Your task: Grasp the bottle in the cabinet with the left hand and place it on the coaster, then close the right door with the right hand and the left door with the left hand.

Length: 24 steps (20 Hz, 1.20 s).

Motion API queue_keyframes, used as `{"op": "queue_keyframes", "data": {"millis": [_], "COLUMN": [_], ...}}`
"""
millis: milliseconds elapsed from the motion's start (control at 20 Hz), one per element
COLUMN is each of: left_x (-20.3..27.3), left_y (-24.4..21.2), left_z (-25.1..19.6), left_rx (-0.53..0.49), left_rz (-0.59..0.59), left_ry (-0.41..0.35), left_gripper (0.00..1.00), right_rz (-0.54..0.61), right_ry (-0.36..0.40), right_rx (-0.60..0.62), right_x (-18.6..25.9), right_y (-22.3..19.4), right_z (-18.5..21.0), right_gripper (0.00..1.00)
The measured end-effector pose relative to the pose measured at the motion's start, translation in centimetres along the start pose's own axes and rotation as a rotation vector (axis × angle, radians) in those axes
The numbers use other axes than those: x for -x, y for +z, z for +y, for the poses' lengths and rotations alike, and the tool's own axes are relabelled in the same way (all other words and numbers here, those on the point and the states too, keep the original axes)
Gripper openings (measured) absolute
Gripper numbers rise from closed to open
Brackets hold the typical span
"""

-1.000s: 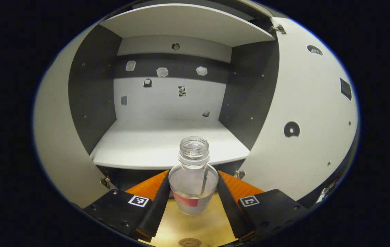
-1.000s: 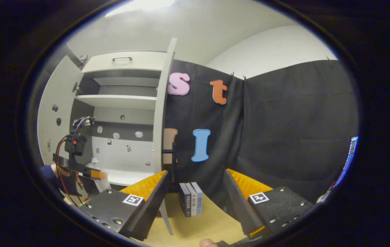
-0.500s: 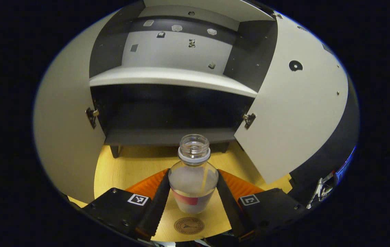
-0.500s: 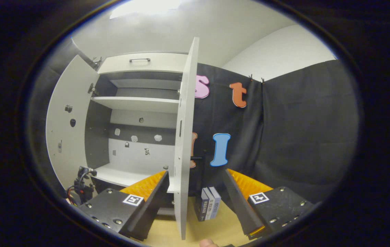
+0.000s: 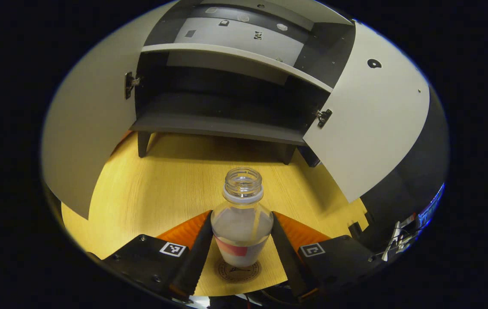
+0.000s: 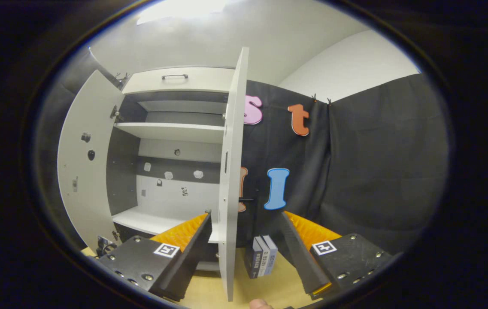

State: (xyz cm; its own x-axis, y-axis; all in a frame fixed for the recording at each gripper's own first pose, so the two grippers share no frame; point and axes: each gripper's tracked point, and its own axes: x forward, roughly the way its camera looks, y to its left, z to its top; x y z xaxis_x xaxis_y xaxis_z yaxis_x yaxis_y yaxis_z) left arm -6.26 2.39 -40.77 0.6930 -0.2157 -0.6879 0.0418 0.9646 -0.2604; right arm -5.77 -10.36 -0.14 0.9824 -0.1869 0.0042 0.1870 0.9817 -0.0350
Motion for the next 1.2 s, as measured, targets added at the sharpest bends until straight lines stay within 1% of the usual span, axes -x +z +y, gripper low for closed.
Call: {"op": "queue_keyframes", "data": {"millis": [50, 100, 300, 400, 600, 650, 700, 750, 1150, 1200], "left_x": [-0.1, -0.1, 0.0, 0.1, 0.7, 0.8, 1.2, 1.5, 2.2, 2.3], "left_y": [-0.7, -1.3, -2.9, -2.9, -3.6, -3.9, -4.4, -4.7, -5.7, -5.9], "left_z": [0.1, 0.1, 0.0, -0.2, -0.8, -1.1, -1.4, -1.5, -1.8, -1.8], "left_rx": [0.005, 0.007, -0.009, -0.033, -0.108, -0.127, -0.140, -0.149, -0.179, -0.182], "left_rz": [0.000, 0.004, 0.002, -0.029, -0.044, -0.043, -0.038, -0.032, 0.007, 0.012], "left_ry": [0.003, 0.007, 0.006, 0.005, 0.000, -0.003, -0.007, -0.011, 0.002, 0.007], "left_gripper": [0.82, 0.82, 0.82, 0.82, 0.82, 0.82, 0.84, 0.82, 0.83, 0.83], "right_rz": [0.002, 0.004, 0.005, 0.009, 0.016, 0.017, 0.018, 0.017, 0.030, 0.031], "right_ry": [-0.002, -0.005, -0.016, -0.019, -0.016, -0.014, -0.011, -0.009, 0.007, 0.006], "right_rx": [0.000, 0.000, -0.001, 0.000, -0.002, -0.002, 0.000, 0.002, -0.003, -0.004], "right_x": [0.0, 0.1, 0.0, 0.0, -0.1, 0.0, -0.1, -0.1, -0.1, -0.1], "right_y": [-0.1, -0.2, -0.2, -0.4, -0.6, -0.7, -0.8, -0.8, -1.4, -1.4], "right_z": [-0.1, -0.2, -0.6, -0.7, -0.6, -0.5, -0.4, -0.3, 0.1, 0.0], "right_gripper": [0.94, 0.96, 0.96, 0.96, 0.96, 0.96, 0.96, 0.96, 0.96, 0.94]}}
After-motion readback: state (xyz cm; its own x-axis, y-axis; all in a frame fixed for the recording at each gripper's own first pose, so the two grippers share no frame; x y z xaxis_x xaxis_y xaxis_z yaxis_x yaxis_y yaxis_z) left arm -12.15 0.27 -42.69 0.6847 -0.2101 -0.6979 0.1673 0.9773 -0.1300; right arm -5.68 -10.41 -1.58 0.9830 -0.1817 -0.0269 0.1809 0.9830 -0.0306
